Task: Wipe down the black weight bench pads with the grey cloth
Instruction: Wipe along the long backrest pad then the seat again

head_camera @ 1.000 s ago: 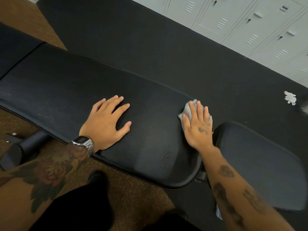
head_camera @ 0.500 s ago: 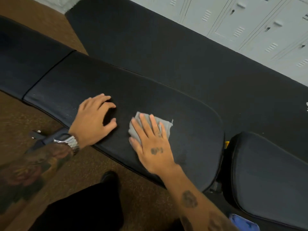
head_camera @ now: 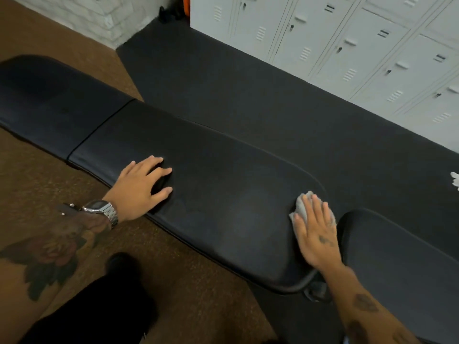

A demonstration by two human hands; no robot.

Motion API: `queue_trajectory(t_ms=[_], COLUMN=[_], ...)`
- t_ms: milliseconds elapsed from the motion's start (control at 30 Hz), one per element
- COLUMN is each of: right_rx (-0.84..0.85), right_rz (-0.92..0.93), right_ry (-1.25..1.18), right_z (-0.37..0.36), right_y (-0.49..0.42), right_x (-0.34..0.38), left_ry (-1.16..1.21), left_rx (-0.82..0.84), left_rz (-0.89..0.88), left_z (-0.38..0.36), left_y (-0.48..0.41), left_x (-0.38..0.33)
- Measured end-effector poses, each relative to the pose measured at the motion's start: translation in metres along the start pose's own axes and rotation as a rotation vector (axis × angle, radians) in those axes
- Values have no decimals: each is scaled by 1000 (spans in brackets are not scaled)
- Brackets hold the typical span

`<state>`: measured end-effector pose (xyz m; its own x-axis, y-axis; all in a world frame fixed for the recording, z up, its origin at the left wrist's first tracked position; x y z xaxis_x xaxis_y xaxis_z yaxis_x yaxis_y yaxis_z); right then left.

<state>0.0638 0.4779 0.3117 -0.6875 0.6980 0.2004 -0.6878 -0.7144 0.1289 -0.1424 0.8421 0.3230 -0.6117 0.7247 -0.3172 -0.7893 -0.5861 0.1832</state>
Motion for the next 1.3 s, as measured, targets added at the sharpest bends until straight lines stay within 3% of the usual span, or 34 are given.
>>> queue_trajectory(t_ms=[133, 233, 400, 500, 600, 767, 967, 1133, 1300], right_rx=[-12, -13, 92, 140, 114, 82, 50, 58, -7], right_rz=[-189, -144, 134, 426, 563, 588, 239, -5, -16], right_ry=[-82, -86, -39, -12, -14, 18, 7, 7, 62], right_z=[6, 5, -27, -51, -63, -60, -34, -20, -9], right_y=[-65, -115, -163, -143, -102, -22, 24, -26, -122], right_x=[10, 64, 203, 296, 333, 284, 123, 38, 75], left_ry=[20, 30, -2, -17, -17, 54, 89, 120, 157], left_rx=[24, 56, -25, 3, 57, 54, 22, -24, -46], left_rz=[-29, -59, 57, 165, 198, 227, 224, 208, 212], left_z=[-2, 6, 32, 37, 35, 33, 29, 29, 23], left_y=[2, 0, 4, 14, 23, 28, 32, 32, 32], left_x=[3, 11, 70, 104, 113, 109, 111, 112, 114])
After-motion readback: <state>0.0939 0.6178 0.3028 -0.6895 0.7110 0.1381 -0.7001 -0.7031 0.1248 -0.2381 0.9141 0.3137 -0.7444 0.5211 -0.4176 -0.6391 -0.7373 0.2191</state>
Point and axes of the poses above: each hand's wrist, its own y-axis away from the middle knuckle, its own z-axis out of the back of the hand, x = y × z, the point moved 9 cm from there along -y, towards the middle knuckle, and after that the axes turned 13 degrees about z, right-handed, at the moved point
